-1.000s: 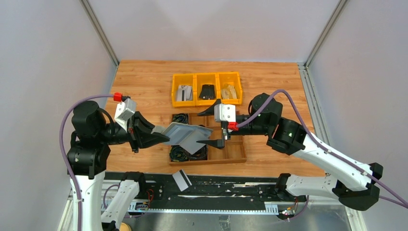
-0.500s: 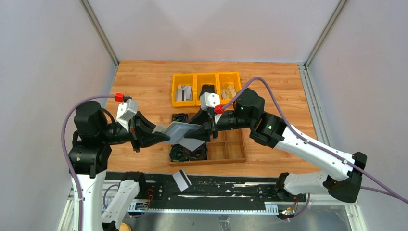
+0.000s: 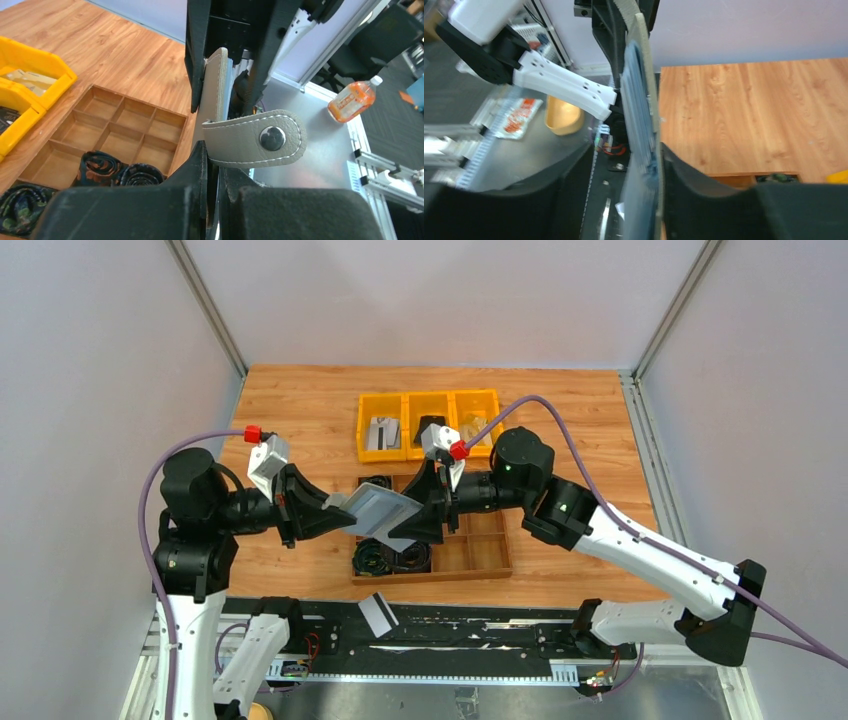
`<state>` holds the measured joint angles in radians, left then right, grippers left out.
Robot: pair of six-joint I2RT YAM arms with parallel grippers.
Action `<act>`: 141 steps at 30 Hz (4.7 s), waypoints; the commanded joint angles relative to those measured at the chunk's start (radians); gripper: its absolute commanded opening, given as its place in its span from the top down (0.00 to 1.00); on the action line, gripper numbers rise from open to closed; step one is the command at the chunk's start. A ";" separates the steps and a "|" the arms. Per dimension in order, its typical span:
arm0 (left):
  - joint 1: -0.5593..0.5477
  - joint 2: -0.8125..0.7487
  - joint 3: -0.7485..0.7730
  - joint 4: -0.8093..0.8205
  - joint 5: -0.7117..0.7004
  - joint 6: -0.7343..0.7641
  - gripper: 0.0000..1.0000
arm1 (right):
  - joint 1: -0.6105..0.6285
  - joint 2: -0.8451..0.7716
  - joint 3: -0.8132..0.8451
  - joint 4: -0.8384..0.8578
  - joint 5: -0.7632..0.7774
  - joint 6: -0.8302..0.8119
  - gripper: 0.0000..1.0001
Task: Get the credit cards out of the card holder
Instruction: Remove the credit card from the card holder.
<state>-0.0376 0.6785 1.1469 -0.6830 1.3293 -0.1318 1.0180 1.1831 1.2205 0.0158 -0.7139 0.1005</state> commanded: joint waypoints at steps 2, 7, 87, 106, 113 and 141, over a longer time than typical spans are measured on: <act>0.001 0.015 -0.005 0.167 -0.045 -0.164 1.00 | -0.011 -0.062 -0.053 0.036 -0.011 0.129 0.39; 0.000 0.008 -0.002 0.181 -0.056 -0.180 1.00 | -0.012 -0.090 -0.105 0.063 0.083 0.190 0.54; 0.001 -0.011 -0.053 0.133 0.057 -0.275 0.40 | 0.014 0.005 0.024 0.111 -0.070 0.205 1.00; 0.001 0.016 -0.017 0.168 -0.263 -0.130 1.00 | -0.175 -0.069 -0.032 -0.069 0.199 0.136 0.23; 0.000 0.008 0.002 0.108 -0.314 -0.017 1.00 | -0.269 -0.172 -0.039 -0.107 0.298 0.175 0.19; -0.001 -0.008 -0.193 0.669 -0.261 -0.702 1.00 | -0.108 0.161 -0.084 0.475 0.112 0.783 0.55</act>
<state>-0.0406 0.6888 0.9485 -0.1413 0.9985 -0.7303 0.9024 1.3392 1.1336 0.4496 -0.5907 0.8665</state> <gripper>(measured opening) 0.084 0.455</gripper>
